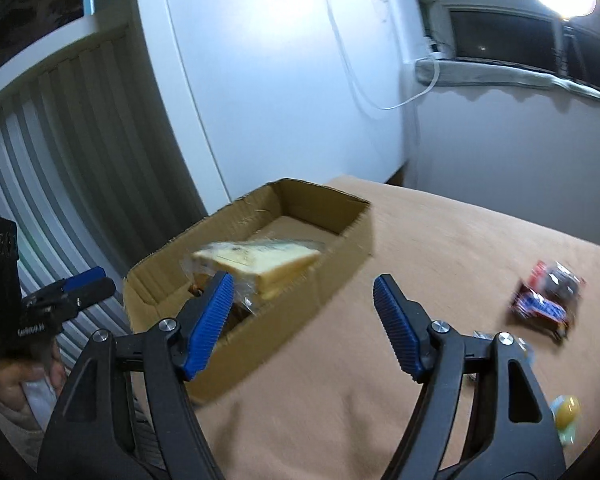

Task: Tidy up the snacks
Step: 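Carry the bread loaf into the box and open the right tool, then move the right tool to the yellow ball candy and grasp it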

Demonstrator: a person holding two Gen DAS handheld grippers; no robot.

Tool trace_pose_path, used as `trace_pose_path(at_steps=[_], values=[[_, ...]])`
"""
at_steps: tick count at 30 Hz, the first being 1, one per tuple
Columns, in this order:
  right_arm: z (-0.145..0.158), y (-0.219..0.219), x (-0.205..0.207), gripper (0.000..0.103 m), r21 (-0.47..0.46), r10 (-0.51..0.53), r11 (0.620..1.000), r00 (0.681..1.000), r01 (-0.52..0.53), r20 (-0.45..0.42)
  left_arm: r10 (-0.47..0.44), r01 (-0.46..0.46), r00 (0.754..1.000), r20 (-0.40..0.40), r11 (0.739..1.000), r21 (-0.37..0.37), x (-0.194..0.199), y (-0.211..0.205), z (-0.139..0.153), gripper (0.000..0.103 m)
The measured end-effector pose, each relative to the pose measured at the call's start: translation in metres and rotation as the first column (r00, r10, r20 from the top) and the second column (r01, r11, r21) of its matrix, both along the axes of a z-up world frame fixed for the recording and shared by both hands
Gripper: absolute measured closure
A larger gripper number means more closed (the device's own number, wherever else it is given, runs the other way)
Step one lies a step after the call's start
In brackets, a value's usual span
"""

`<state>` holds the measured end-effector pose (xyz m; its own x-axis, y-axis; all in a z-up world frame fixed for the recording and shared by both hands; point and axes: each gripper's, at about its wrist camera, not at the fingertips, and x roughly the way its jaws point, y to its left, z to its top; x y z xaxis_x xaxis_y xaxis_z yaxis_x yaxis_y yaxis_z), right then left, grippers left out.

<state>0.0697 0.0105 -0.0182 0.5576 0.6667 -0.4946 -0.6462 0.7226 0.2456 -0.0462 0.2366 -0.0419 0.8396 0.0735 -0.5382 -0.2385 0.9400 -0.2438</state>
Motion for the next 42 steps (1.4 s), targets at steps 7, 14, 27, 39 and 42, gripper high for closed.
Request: trace_pose_path(at_steps=[7,14,27,39,42], values=[[-0.007,-0.023,-0.012,0.022,-0.043,-0.039,0.998,0.998,0.040,0.041,-0.058,0.058,0.998,0.012,0.998,0.039,-0.005,-0.024,0.012,0.018],[-0.014,-0.044,-0.034,0.022,-0.104,-0.059,0.992,0.993,0.069,0.099,-0.112,0.111,0.994,0.009,0.991,0.075,-0.005,-0.057,0.021,0.017],[-0.026,-0.123,-0.034,0.022,-0.102,-0.158,0.981,0.984,0.167,0.087,-0.254,0.254,0.967,-0.018,0.956,0.147,0.017,-0.132,0.023,0.017],[-0.048,-0.183,-0.016,0.022,-0.088,-0.246,0.965,0.969,0.246,0.010,-0.371,0.382,0.924,-0.094,0.910,0.160,0.053,-0.196,0.008,0.017],[-0.053,-0.202,-0.007,0.022,-0.094,-0.280,0.956,0.960,0.278,-0.013,-0.394,0.408,0.912,-0.116,0.900,0.153,0.063,-0.208,0.002,0.017]])
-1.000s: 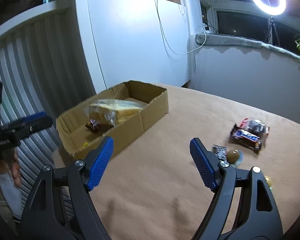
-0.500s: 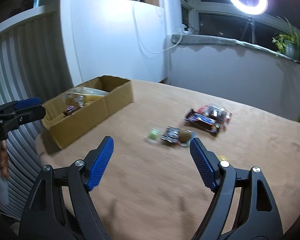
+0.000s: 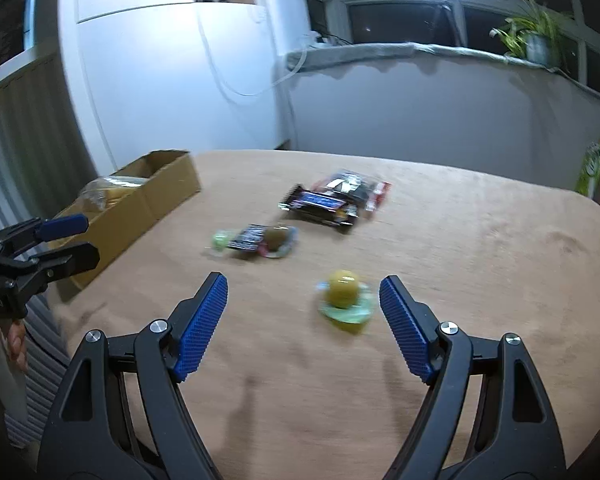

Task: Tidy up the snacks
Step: 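Move the right tool to the yellow ball candy and grasp it, then grasp the green ball candy with the left tool while the right tool holds the yellow ball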

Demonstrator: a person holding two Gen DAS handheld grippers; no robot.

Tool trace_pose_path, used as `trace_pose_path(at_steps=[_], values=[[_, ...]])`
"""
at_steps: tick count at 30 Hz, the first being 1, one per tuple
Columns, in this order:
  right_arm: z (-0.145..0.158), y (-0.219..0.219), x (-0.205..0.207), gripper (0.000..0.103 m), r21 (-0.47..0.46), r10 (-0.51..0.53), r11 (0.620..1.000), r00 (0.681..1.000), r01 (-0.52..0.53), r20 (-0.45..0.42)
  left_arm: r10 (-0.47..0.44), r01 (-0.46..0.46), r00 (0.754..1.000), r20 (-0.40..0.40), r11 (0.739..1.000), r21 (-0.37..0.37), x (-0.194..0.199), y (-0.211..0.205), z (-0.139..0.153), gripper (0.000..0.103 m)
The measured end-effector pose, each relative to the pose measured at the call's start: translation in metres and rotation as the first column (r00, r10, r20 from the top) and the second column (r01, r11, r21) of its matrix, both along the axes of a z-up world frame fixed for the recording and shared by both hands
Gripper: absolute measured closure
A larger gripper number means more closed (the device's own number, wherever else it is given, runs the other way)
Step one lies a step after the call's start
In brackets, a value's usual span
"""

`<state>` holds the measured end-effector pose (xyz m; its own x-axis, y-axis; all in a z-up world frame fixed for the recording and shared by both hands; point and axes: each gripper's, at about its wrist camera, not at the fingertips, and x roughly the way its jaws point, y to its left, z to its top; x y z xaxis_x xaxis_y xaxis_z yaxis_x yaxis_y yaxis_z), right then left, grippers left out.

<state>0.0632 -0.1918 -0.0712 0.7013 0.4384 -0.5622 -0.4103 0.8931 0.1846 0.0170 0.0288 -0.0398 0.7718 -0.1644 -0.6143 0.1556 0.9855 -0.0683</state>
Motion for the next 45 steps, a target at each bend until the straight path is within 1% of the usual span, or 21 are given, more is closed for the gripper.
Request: trace_pose_path(at_steps=[3,6,10,14,20,22,23,24,25,26,28,29,30,31,33,34,36,41,45], values=[[-0.005,-0.011,0.007,0.022,-0.007,-0.019,1.000,1.000,0.019,-0.025,-0.013,0.013,1.000,-0.022,1.000,0.000,0.013,-0.007,-0.006,0.017],[-0.009,-0.017,0.014,0.022,-0.019,-0.028,0.999,0.999,0.027,-0.043,-0.011,0.011,0.998,-0.062,1.000,-0.006,0.032,-0.013,-0.017,0.017],[-0.015,-0.016,0.022,0.022,-0.048,-0.010,0.999,0.998,0.007,-0.065,-0.004,0.006,0.995,-0.104,1.000,0.018,0.053,-0.019,-0.031,0.017],[-0.017,-0.006,0.029,0.022,-0.109,0.004,0.994,0.998,-0.011,-0.064,0.012,-0.006,0.989,-0.151,0.999,0.036,0.070,-0.024,-0.042,0.017],[-0.025,0.016,0.045,0.022,-0.212,0.044,0.975,0.993,-0.066,-0.111,0.047,-0.032,0.982,-0.185,0.996,0.083,0.091,-0.026,-0.051,0.017],[-0.028,0.023,0.047,0.023,-0.239,0.058,0.967,0.991,-0.086,-0.121,0.060,-0.041,0.979,-0.194,0.994,0.104,0.096,-0.025,-0.054,0.019],[-0.030,0.025,0.048,0.025,-0.245,0.065,0.965,0.989,-0.095,-0.130,0.064,-0.043,0.978,-0.197,0.993,0.111,0.097,-0.026,-0.055,0.025],[-0.031,0.026,0.049,0.030,-0.246,0.069,0.964,0.988,-0.101,-0.137,0.065,-0.042,0.977,-0.204,0.992,0.115,0.099,-0.025,-0.058,0.036],[-0.032,0.027,0.050,0.034,-0.244,0.072,0.964,0.987,-0.106,-0.144,0.062,-0.038,0.975,-0.212,0.993,0.115,0.100,-0.025,-0.060,0.040],[-0.033,0.027,0.050,0.035,-0.241,0.075,0.964,0.986,-0.110,-0.148,0.055,-0.032,0.975,-0.215,0.993,0.111,0.100,-0.025,-0.061,0.044],[-0.034,0.026,0.051,0.040,-0.231,0.083,0.966,0.985,-0.118,-0.154,0.048,-0.026,0.976,-0.210,0.994,0.108,0.101,-0.026,-0.062,0.047],[-0.034,0.026,0.051,0.041,-0.227,0.086,0.966,0.984,-0.121,-0.156,0.042,-0.020,0.977,-0.209,0.994,0.106,0.101,-0.027,-0.062,0.052],[-0.035,0.026,0.051,0.044,-0.224,0.089,0.967,0.984,-0.124,-0.157,0.030,-0.009,0.977,-0.210,0.995,0.100,0.101,-0.028,-0.061,0.058],[-0.035,0.026,0.050,0.048,-0.221,0.092,0.967,0.983,-0.126,-0.156,0.015,0.004,0.978,-0.209,0.996,0.092,0.101,-0.029,-0.061,0.062],[-0.035,0.026,0.050,0.054,-0.216,0.094,0.968,0.984,-0.126,-0.153,-0.008,0.026,0.979,-0.203,0.996,0.084,0.101,-0.031,-0.061,0.076],[-0.035,0.026,0.050,0.058,-0.214,0.092,0.969,0.984,-0.124,-0.152,-0.017,0.033,0.980,-0.197,0.996,0.082,0.100,-0.032,-0.061,0.079],[-0.034,0.024,0.050,0.063,-0.204,0.089,0.972,0.985,-0.119,-0.150,-0.018,0.034,0.982,-0.186,0.996,0.082,0.101,-0.032,-0.062,0.080],[-0.035,0.023,0.051,0.064,-0.190,0.087,0.975,0.985,-0.115,-0.148,-0.026,0.032,0.984,-0.178,0.999,0.031,0.098,-0.027,-0.063,0.080],[-0.035,0.018,0.051,0.064,-0.159,0.085,0.981,0.985,-0.109,-0.151,-0.021,0.024,0.986,-0.167,1.000,0.014,0.098,-0.024,-0.063,0.080]])
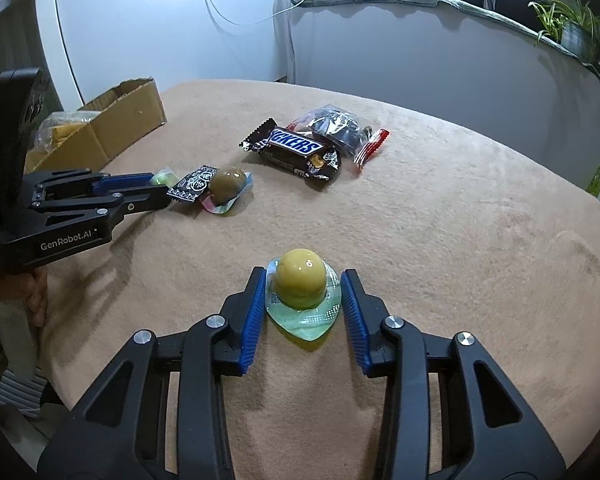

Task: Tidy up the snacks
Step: 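Grasp the green ball candy with the left tool while the right tool holds the yellow ball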

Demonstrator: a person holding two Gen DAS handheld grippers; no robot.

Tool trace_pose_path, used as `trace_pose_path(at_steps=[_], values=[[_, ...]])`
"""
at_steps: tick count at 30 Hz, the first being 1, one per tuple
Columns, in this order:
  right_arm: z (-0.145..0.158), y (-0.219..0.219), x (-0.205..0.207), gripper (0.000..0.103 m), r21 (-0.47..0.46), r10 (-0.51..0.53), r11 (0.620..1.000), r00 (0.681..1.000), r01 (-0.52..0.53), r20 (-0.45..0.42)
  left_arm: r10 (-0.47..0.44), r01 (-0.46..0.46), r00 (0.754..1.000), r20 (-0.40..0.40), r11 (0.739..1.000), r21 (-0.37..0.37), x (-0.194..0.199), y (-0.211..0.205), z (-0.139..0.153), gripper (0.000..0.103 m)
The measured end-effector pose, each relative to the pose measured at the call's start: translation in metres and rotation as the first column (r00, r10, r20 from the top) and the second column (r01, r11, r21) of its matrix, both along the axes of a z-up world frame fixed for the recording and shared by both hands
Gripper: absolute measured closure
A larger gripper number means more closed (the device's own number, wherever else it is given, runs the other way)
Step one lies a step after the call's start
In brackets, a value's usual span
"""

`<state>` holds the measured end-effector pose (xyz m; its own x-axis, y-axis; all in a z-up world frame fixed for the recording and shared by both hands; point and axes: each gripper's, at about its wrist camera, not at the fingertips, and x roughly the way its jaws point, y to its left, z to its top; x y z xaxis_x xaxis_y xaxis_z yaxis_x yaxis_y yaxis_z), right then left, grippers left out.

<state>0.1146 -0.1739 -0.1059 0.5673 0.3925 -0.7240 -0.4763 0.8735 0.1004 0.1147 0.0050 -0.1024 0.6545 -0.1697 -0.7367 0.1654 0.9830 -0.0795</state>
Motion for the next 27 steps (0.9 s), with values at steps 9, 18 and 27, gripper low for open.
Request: trace_pose_path(at_steps=[9,18,27], values=[[0.002,-0.006,-0.002,0.064,0.021,-0.044,0.999,0.999,0.043,0.023,0.027,-0.026,0.999,0.027,0.998,-0.051,-0.004,0.009,0.001,0.080],[0.005,-0.015,-0.002,0.064,0.048,-0.083,0.996,0.996,0.081,0.038,0.050,-0.040,0.996,0.078,0.992,-0.120,-0.013,0.019,0.009,0.080],[0.026,-0.014,-0.025,0.064,0.090,-0.095,0.992,0.993,0.088,0.070,0.018,0.003,0.988,0.150,0.990,-0.141,-0.053,0.020,0.036,0.080]])
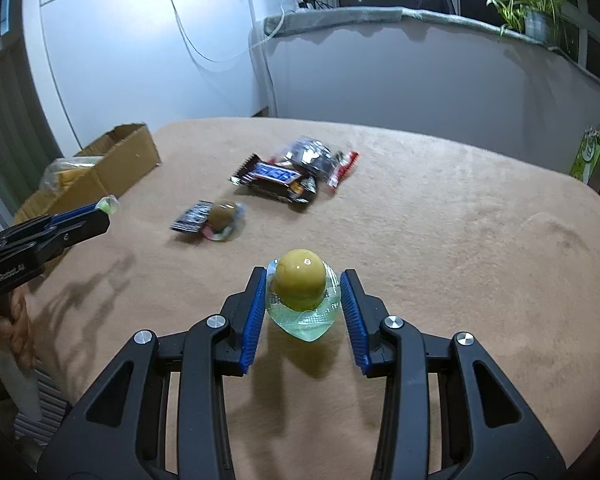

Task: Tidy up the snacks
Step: 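Carry both ball candies into the box and open both tools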

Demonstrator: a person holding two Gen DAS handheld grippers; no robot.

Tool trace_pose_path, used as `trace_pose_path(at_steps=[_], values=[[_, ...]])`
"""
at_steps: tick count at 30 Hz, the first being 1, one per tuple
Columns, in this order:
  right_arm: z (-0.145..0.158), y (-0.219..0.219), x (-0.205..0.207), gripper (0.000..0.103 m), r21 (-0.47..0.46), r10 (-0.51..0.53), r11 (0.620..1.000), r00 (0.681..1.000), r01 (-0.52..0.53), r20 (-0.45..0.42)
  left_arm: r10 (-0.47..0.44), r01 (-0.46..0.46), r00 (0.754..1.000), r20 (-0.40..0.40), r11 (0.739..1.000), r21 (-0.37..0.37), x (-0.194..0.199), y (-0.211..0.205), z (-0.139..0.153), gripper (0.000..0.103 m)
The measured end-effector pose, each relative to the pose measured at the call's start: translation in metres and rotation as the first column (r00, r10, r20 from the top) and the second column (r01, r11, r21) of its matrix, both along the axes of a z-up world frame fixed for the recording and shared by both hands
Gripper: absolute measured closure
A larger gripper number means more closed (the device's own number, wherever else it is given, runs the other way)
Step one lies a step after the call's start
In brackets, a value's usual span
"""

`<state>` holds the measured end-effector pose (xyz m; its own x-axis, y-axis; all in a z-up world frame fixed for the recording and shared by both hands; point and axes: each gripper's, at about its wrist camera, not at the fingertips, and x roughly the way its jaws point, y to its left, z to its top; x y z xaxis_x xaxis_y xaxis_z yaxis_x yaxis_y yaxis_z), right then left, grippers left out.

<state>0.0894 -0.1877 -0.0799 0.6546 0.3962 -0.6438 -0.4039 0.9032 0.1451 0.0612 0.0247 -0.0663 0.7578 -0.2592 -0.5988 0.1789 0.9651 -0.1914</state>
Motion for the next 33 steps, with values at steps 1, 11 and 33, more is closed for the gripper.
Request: trace_pose_path(at_steps=[1,11,33], values=[[0.004,0.001,-0.003,0.064,0.001,0.005,1.000,1.000,-0.005,0.007,0.001,-0.001,1.000,0.009,1.000,-0.003,-0.005,0.001,0.004,0.080],[0.047,0.036,-0.021,0.064,-0.021,0.062,0.998,0.993,-0.060,0.101,0.003,-0.004,0.995,0.104,1.000,0.009,-0.048,0.013,0.043,0.080],[0.100,0.202,-0.030,0.064,-0.079,0.347,0.938,0.912,-0.337,0.220,0.278,-0.281,0.945,0.172,0.960,-0.006,-0.106,0.138,0.061,0.080]])
